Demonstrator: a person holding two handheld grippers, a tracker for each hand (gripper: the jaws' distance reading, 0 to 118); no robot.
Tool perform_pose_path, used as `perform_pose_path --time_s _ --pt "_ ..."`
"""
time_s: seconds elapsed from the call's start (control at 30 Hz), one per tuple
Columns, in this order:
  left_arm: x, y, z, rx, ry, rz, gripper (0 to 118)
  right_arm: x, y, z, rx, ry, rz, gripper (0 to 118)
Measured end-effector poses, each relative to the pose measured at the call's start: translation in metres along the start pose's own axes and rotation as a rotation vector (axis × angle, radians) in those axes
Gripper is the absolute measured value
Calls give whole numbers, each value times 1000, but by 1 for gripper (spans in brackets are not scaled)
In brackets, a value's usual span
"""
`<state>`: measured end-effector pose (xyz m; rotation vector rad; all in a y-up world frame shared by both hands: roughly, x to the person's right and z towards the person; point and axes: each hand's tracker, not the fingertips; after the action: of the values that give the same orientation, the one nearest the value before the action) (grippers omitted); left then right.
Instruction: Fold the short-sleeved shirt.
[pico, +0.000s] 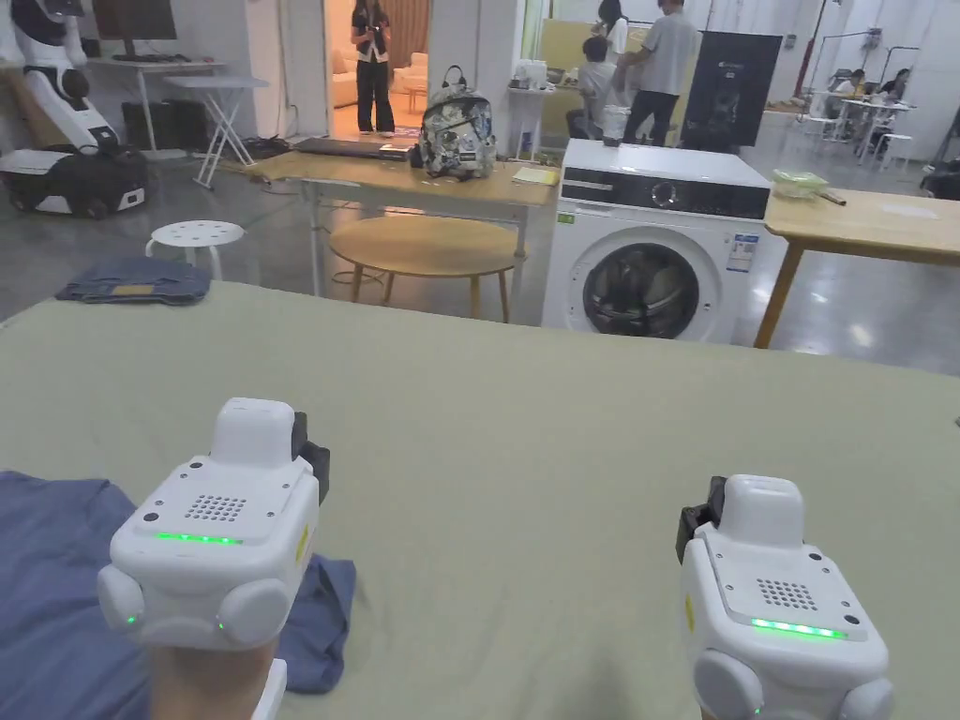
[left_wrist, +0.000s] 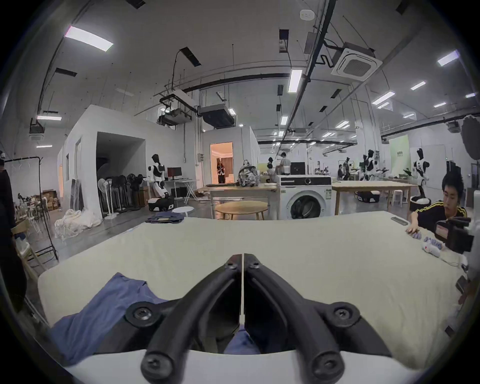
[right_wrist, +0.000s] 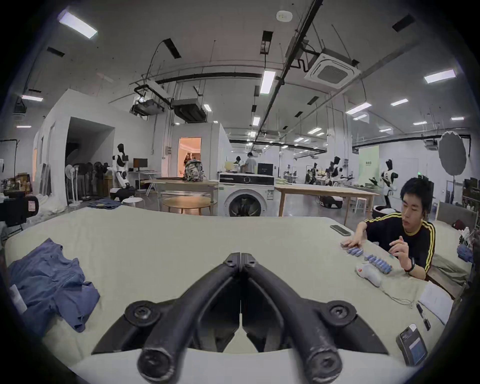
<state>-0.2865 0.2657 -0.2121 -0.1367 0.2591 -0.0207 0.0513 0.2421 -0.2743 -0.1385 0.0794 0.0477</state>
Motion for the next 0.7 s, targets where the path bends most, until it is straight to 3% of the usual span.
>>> perform_pose_path --time_s 0.23,0.47,0.7 --pt "-67 -1 9 -132 138 -19 0 -45 3 -5 -21 103 3 0" --pt "-160 -23 8 -400 233 12 0 -80 -7 -14 -66 187 33 0" --pt "-232 -59 -5 -652 188 143 0 -97 -14 -22 -104 227 36 0"
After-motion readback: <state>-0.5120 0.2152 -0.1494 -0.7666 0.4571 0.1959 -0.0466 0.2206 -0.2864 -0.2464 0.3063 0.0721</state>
